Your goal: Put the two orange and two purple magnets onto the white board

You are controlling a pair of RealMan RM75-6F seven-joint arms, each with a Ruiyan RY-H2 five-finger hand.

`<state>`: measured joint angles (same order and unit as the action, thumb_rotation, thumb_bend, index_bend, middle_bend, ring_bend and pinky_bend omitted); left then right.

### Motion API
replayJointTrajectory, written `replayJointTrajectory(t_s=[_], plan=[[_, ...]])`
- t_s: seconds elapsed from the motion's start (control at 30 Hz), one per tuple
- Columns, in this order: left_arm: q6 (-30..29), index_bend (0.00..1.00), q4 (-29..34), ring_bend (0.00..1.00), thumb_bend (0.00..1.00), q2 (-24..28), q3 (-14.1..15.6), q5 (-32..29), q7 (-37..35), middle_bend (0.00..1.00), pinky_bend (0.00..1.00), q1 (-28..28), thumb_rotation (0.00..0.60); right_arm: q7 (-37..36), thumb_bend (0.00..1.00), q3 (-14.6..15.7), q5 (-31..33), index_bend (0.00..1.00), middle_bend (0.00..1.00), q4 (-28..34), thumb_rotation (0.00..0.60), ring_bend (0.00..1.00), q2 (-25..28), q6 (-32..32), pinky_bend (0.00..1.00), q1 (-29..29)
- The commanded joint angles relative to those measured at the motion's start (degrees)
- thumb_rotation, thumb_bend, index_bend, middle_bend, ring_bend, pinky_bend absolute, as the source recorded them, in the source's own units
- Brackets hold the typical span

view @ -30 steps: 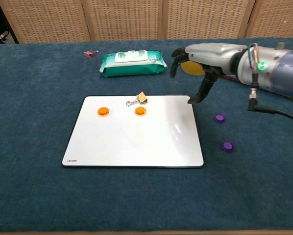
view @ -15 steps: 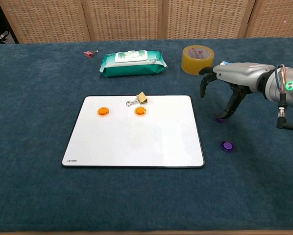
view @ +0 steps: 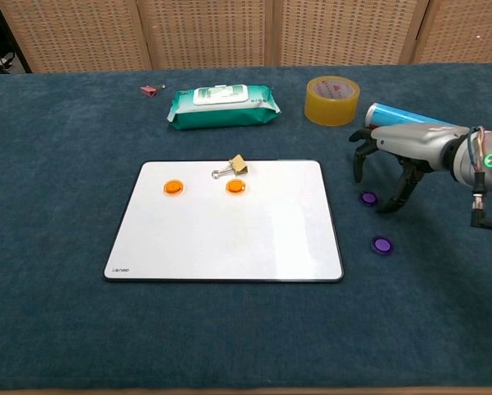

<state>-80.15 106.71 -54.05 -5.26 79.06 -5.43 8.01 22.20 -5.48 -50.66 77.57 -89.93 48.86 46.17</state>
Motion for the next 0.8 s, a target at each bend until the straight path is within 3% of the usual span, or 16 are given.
replayJointTrajectory(t_s=[0.03, 0.8], plan=[[0.05, 0.02, 0.02, 0.00, 0.20, 0.00, 0.01, -0.02, 0.02, 0.00, 0.00, 0.02, 0.600, -0.52, 0.22, -0.09, -0.13, 0.40, 0.00, -0.55, 0.600, 0.00, 0.01, -0.38, 0.00, -0.30], [0.11, 0.02, 0.15, 0.00, 0.20, -0.29, 0.03, -0.27, 0.73, 0.00, 0.00, 0.02, 0.600, -2.75, 0.25, -1.53, -0.57, 0.45, 0.00, -3.00, 0.600, 0.00, -1.48, -3.06, 0.00, -0.65]])
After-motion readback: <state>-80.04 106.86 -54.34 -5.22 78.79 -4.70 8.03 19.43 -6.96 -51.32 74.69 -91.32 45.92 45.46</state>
